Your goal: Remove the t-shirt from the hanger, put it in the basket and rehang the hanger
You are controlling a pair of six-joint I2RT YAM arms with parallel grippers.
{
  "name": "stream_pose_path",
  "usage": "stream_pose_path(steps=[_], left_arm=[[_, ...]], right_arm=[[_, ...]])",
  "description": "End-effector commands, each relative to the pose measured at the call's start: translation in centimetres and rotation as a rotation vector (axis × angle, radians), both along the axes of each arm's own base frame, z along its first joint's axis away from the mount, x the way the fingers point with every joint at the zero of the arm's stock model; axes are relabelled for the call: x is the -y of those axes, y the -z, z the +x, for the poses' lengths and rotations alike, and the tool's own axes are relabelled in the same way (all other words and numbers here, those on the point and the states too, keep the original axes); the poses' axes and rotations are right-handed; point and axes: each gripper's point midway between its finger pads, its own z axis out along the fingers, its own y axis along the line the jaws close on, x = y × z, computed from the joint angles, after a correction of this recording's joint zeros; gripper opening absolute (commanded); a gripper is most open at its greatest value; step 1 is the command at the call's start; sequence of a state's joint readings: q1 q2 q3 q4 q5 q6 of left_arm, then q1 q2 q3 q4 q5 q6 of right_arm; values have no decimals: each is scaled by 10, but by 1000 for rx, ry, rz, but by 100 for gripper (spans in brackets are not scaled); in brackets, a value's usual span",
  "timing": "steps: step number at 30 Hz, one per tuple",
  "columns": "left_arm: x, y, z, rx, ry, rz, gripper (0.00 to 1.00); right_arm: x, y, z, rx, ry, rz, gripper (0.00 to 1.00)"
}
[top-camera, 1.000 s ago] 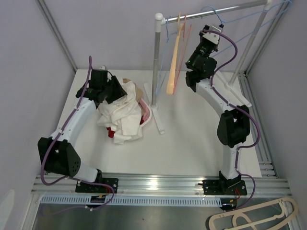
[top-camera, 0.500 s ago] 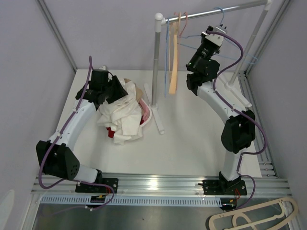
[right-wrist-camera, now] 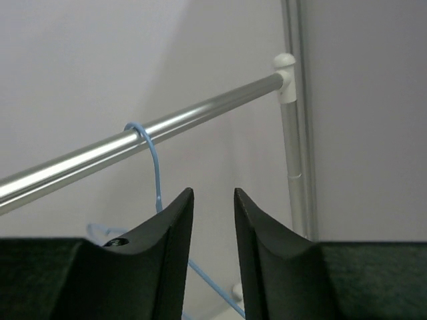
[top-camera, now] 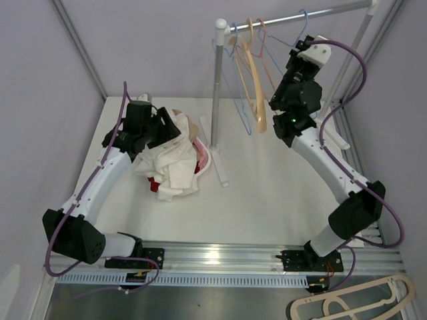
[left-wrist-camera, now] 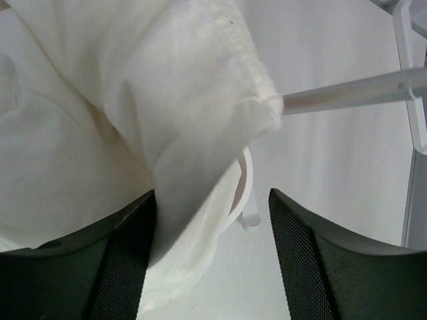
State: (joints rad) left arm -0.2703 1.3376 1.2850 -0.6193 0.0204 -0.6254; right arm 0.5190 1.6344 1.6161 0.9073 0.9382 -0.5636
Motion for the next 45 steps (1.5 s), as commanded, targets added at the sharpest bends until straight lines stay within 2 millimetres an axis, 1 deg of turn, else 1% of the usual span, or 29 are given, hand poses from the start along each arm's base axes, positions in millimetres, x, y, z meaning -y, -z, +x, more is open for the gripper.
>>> stream_pose_path(steps=[1, 2, 3, 4, 5, 8, 9, 10, 11, 14, 16, 17, 19, 20, 23, 24, 26, 29, 33, 35, 37, 38, 39, 40, 41, 42, 43, 44, 45], left_arm=[[1, -23, -16, 77, 12, 34, 72], [0, -27, -18, 95, 19, 52, 73], [2, -33, -21, 119, 30, 62, 79], [2, -40, -25, 149, 45, 72, 81], [2, -46, -27, 169, 49, 74, 86], [-1, -71, -38, 268, 64, 86, 93], [-2, -73, -41, 285, 70, 89, 99], [-1, -82, -43, 325, 79, 84, 100], [-4, -94, -50, 373, 89, 88, 99], [-9, -109, -64, 442, 97, 94, 99], [-8, -111, -73, 460, 120, 96, 100], [-8, -111, -77, 463, 129, 97, 100], [-7, -112, -87, 477, 153, 93, 99], [-7, -109, -91, 473, 167, 101, 99], [-10, -107, -103, 482, 184, 106, 99], [-11, -105, -107, 477, 188, 110, 100], [-16, -102, -116, 484, 193, 117, 99], [-24, -82, -124, 446, 181, 149, 99], [-35, -52, -115, 380, 121, 205, 100], [-37, -42, -100, 344, 84, 239, 100], [-38, -44, -86, 332, 47, 256, 100], [-37, -52, -79, 337, 34, 255, 99], [-33, -39, -66, 286, 34, 269, 99], [-28, -54, -57, 299, 25, 245, 99], [-26, -50, -51, 270, 25, 251, 99], [-22, -34, -39, 210, 24, 272, 99], [-19, -50, -29, 229, 13, 260, 99], [-18, -46, -23, 211, 6, 269, 99], [-17, -30, -13, 152, 2, 293, 100]], right_arm=[[1, -12, -25, -113, -140, 59, 37], [-1, -13, -29, -106, -187, 102, 39], [1, -21, -42, -103, -223, 107, 45], [1, -10, -45, -173, -232, 89, 47], [2, -10, -52, -175, -247, 115, 53], [4, -5, -75, -244, -292, 97, 59], [3, -4, -80, -252, -314, 105, 64], [5, -6, -89, -257, -329, 108, 66], [4, 4, -93, -308, -330, 95, 68], [4, 24, -106, -391, -363, 101, 86], [1, 39, -112, -432, -392, 131, 97], [0, 43, -119, -443, -426, 136, 100], [-3, 68, -127, -516, -454, 141, 99], [1, 70, -137, -515, -476, 148, 99], [8, 97, -156, -577, -486, 164, 99], [13, 96, -168, -566, -508, 169, 100], [18, 110, -181, -610, -512, 180, 100], [15, 124, -196, -663, -576, 183, 99], [4, 163, -202, -763, -624, 201, 100], [-1, 172, -206, -767, -656, 206, 100], [-5, 184, -206, -781, -674, 210, 99], [-7, 184, -208, -770, -693, 212, 99], [-9, 183, -207, -764, -703, 216, 99], [-10, 184, -207, -765, -709, 217, 99], [-12, 184, -207, -768, -718, 216, 100], [-13, 184, -207, -770, -727, 213, 99], [-15, 183, -208, -770, -735, 213, 99], [-16, 183, -208, -770, -745, 209, 100], [-18, 183, -209, -769, -758, 206, 99]])
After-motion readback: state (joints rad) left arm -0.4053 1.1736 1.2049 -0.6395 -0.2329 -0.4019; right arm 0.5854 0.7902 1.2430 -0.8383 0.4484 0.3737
